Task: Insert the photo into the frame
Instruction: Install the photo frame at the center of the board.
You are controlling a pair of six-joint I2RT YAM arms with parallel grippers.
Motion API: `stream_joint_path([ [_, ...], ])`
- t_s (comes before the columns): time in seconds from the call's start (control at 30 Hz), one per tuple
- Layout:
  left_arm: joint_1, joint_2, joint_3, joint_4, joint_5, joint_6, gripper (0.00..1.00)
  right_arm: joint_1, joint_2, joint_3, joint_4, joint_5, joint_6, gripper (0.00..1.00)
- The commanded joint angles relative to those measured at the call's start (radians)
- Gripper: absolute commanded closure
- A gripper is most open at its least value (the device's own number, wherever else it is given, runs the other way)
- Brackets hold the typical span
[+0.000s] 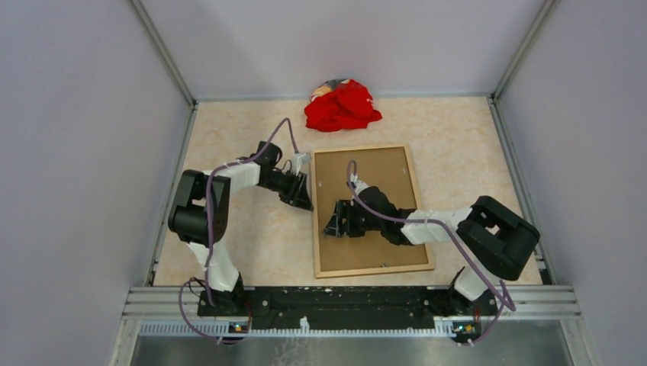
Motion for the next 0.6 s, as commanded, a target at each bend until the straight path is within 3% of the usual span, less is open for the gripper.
stream_joint_path([
  [0.0, -0.002, 0.028, -0.013, 0.058, 0.057, -0.032, 0.58, 0.019, 0.031, 0.053, 0.064, -0.028, -0.032, 0.36],
  [0.57, -0.004, 0.048, -0.015, 0.075, 0.047, -0.043, 0.69, 0.049, 0.133, 0.072, 0.122, -0.093, -0.016, 0.45],
])
